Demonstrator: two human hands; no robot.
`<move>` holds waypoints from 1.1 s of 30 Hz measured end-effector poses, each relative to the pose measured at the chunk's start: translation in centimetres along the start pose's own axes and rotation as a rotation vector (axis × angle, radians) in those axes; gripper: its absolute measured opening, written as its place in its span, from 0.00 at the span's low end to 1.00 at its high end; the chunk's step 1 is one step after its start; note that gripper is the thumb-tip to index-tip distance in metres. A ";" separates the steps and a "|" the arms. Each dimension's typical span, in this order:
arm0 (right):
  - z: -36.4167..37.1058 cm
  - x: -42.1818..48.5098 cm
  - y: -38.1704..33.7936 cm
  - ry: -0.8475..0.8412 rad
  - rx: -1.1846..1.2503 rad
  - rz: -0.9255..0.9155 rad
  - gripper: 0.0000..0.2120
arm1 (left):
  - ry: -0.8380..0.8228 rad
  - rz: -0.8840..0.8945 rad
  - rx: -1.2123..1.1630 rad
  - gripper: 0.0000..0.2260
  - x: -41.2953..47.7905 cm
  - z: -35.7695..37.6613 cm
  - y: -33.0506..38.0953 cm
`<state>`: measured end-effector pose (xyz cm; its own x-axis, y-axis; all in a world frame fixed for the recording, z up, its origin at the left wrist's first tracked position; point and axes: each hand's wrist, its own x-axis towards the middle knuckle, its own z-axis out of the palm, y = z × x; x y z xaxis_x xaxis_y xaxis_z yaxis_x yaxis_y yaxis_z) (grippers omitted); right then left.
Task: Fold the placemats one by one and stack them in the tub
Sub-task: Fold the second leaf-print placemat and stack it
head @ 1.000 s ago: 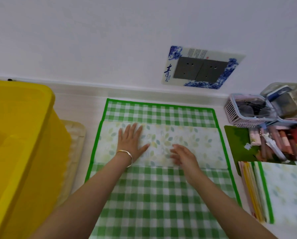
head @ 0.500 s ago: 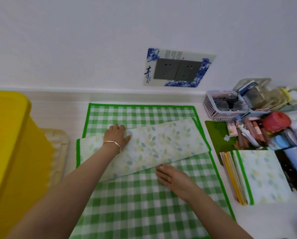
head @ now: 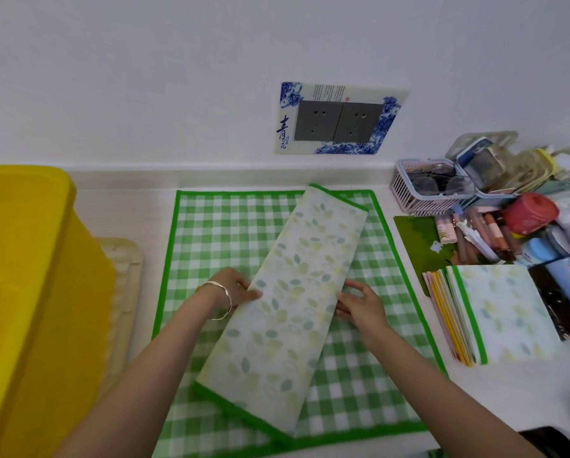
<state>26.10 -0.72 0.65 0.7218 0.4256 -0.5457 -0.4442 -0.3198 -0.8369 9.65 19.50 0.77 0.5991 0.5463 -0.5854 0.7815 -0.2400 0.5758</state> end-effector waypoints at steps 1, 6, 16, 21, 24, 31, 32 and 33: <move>-0.2 0.1 0.1 -0.016 -0.035 -0.010 0.12 | -0.052 -0.023 -0.028 0.10 -0.4 0.2 -0.4; 0.2 2.4 -0.5 -0.054 -0.243 -0.106 0.12 | -0.047 -0.016 -0.043 0.16 -1.6 1.6 -1.8; 1.0 5.9 -1.4 -0.088 -0.365 -0.218 0.10 | 0.173 0.115 0.281 0.18 -3.0 4.0 -1.7; -1.7 3.5 -0.3 -0.150 -0.696 -0.523 0.14 | 0.473 0.343 0.362 0.24 -5.7 5.7 -3.7; -4.3 1.7 1.2 -0.249 -0.995 -0.815 0.17 | 0.436 0.588 0.462 0.36 -6.8 7.0 -6.3; -8.0 1.8 3.9 -0.478 -1.504 -1.482 0.38 | 0.180 0.599 0.732 0.49 -7.6 7.7 -7.9; -8.0 1.9 3.9 -0.511 -1.534 -1.542 0.38 | 0.157 0.574 0.745 0.52 -7.7 7.7 -7.8; -7.9 1.9 3.8 -0.546 -1.556 -1.589 0.37 | 0.130 0.550 0.766 0.54 -7.8 7.6 -7.7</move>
<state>30.00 -7.81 -3.30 -0.3208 0.9403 0.1133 0.9471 0.3169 0.0512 0.27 10.97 -3.50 0.9290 0.2737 -0.2490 0.3248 -0.9256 0.1945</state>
